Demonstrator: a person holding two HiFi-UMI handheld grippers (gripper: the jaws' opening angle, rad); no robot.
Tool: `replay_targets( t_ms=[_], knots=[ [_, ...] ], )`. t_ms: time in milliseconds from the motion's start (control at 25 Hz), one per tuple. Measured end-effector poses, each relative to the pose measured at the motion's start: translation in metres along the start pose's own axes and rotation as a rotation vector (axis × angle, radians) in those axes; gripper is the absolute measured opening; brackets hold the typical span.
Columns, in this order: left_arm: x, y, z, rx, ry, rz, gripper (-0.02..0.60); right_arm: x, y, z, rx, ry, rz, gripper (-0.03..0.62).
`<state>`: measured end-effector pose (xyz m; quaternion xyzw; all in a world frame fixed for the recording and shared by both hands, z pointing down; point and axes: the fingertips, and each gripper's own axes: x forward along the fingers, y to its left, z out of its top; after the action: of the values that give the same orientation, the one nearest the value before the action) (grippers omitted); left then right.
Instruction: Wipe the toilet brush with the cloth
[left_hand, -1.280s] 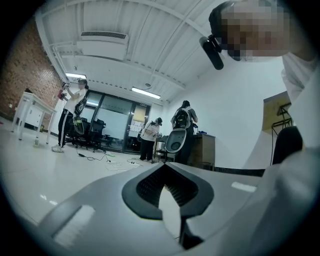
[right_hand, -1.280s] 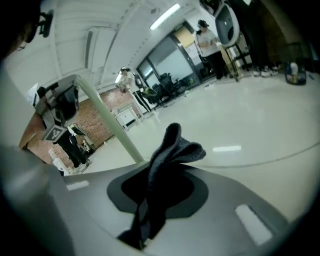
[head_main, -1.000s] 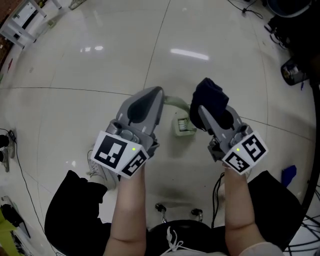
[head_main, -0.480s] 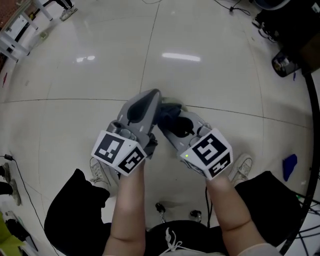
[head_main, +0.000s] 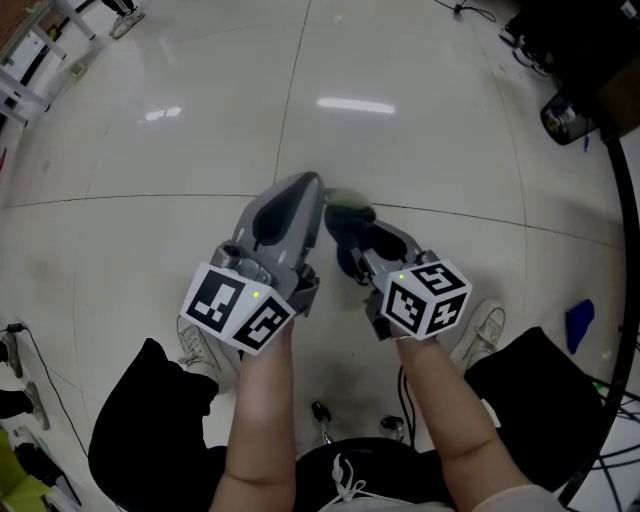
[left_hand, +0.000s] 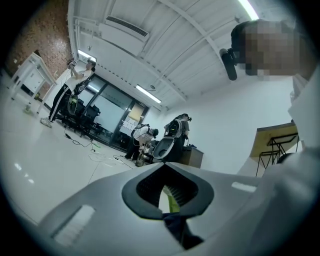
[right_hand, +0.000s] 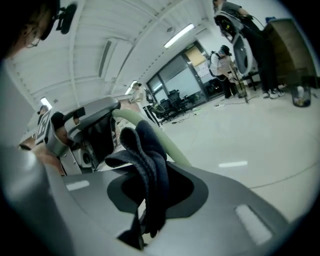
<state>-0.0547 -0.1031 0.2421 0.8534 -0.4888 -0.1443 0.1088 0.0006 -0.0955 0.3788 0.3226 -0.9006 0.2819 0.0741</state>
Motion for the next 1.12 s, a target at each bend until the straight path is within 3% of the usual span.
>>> replay_targets(
  t_ms=[120, 440, 720, 960, 1120],
  knots=[
    [0.002, 0.002, 0.003, 0.003, 0.000, 0.003, 0.006, 0.003, -0.018, -0.015, 0.097, 0.008, -0.033, 0.072],
    [0.002, 0.001, 0.004, 0.010, -0.006, 0.003, 0.006, 0.009, -0.062, -0.071, 0.165, 0.123, -0.120, 0.074],
    [0.003, -0.001, 0.003, 0.004, -0.020, 0.001, 0.006, 0.017, -0.088, -0.119, 0.294, 0.201, -0.177, 0.074],
    [0.001, 0.006, 0.004, -0.022, -0.027, 0.019, 0.006, 0.007, -0.083, -0.120, 0.280, 0.232, -0.164, 0.074],
    [0.005, 0.003, 0.004, -0.041, -0.026, 0.069, 0.006, -0.021, -0.074, -0.095, 0.172, 0.220, -0.156, 0.074]
  ],
)
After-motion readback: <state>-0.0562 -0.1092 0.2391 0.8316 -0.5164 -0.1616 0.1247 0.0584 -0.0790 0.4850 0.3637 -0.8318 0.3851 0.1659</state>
